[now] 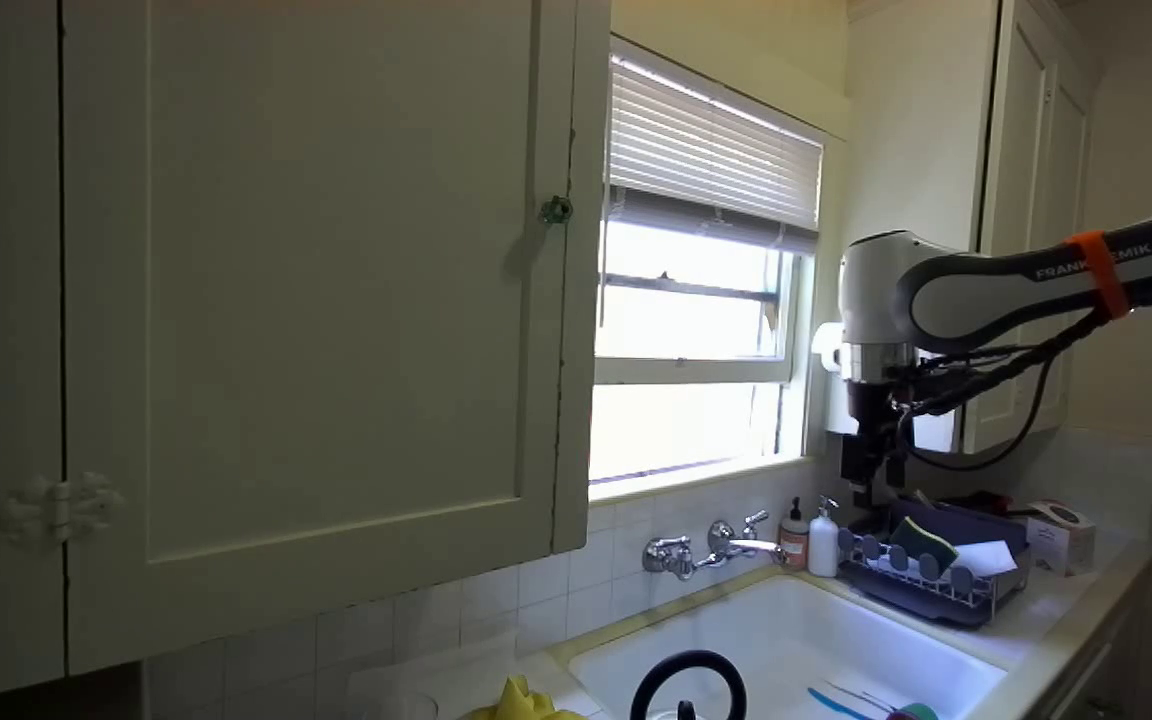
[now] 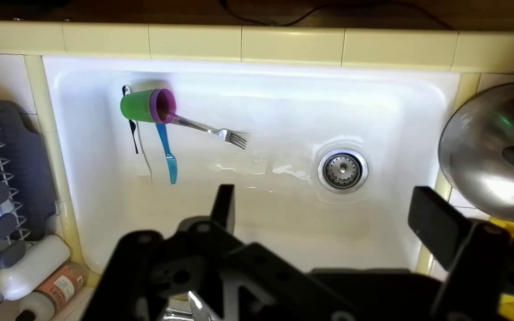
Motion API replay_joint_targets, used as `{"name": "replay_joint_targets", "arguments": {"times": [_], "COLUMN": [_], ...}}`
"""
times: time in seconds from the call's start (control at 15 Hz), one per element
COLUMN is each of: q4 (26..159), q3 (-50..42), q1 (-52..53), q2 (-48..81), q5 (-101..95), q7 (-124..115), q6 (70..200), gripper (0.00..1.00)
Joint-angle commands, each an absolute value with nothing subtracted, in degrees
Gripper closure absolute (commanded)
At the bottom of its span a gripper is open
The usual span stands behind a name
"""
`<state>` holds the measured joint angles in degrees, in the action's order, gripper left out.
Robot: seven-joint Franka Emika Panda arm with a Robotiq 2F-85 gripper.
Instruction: Put the teapot in the sink
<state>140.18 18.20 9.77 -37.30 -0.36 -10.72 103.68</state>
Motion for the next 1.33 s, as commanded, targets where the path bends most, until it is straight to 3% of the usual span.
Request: {"name": "replay_joint_targets", "arguments": {"times": [0.0,0.47,1.0,1.27], "q4": [140.1,138.6,129.7,122.4], "q3": [17.5,18.6,22.5,24.8], "q1": [10.6,11.0,14.4,16.9], "q2": [-37.1,-34.2,-15.3,-8.2], "q5": [-0.8,-4.6,-16.8,-23.2], "q7": [-11.2,-7.5,0.9,3.0], "q6": [103.5,101.9,106.0,101.9], "gripper": [0.00,0.00,0.00,0.00]}}
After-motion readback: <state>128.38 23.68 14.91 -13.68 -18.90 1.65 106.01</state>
